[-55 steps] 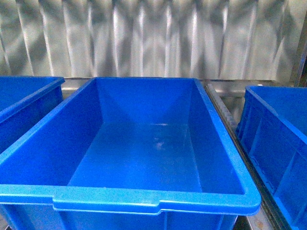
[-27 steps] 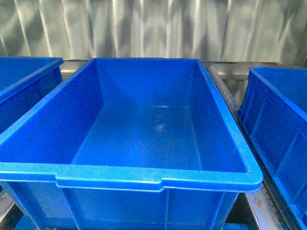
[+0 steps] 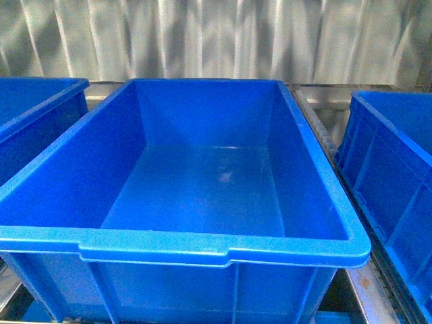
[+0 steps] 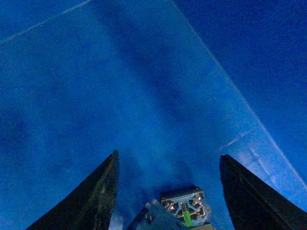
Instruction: Pick red and yellow buttons and place in box
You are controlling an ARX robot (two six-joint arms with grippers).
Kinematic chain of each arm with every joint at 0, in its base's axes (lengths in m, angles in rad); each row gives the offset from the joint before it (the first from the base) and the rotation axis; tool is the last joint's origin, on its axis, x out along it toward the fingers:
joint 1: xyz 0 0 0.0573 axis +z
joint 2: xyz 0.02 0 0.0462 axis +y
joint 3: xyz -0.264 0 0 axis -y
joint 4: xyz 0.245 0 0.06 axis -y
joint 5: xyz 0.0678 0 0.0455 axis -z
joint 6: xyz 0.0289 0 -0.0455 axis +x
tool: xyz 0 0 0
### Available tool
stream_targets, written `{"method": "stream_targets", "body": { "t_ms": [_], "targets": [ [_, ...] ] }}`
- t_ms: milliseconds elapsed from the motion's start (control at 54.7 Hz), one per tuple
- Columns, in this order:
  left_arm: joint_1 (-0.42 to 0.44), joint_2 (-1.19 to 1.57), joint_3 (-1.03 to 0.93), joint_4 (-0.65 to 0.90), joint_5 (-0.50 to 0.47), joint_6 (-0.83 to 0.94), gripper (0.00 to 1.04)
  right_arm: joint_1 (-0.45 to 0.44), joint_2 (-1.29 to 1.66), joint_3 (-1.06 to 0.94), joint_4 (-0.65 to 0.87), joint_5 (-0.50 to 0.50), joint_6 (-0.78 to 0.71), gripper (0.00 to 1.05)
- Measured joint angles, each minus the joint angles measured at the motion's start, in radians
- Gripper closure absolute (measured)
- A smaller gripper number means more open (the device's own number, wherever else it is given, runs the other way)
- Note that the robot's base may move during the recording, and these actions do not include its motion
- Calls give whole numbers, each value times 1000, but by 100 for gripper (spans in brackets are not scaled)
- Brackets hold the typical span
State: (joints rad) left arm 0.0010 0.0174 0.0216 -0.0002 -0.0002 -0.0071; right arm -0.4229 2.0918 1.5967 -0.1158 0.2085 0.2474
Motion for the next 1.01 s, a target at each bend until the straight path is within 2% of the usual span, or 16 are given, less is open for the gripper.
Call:
{"method": "stream_targets", "body": {
  "t_ms": [91,274,567,604,640,695,732,805,860,896,1006],
  "targets": [
    [0,0,0,0,0,0,8,-5,-105,-116,56,-9,6,5],
    [0,0,0,0,0,0,8,3,-422,-406,135,-19,25,7],
    [0,0,0,0,0,0,8,78,-864,-719,93,7,136,7],
    [0,0,0,0,0,0,8,74,-915,-761,138,-66,118,10],
    [0,0,0,0,0,0,8,74,-990,-840,266,-224,50,16],
    [0,0,0,0,-1,0,8,100,-1094,-937,377,-371,-33,25],
    [0,0,0,0,0,0,8,153,-1215,-1019,375,-412,-113,34],
    [0,0,0,0,0,0,8,250,-1379,-1123,313,-371,-176,46],
    [0,0,0,0,0,0,8,345,-1500,-1196,260,-254,-206,56],
    [0,0,0,0,-1,0,8,394,-1592,-1249,223,-225,-219,65],
    [0,0,0,0,0,0,8,418,-1751,-1336,172,-217,-234,84]
  ]
}}
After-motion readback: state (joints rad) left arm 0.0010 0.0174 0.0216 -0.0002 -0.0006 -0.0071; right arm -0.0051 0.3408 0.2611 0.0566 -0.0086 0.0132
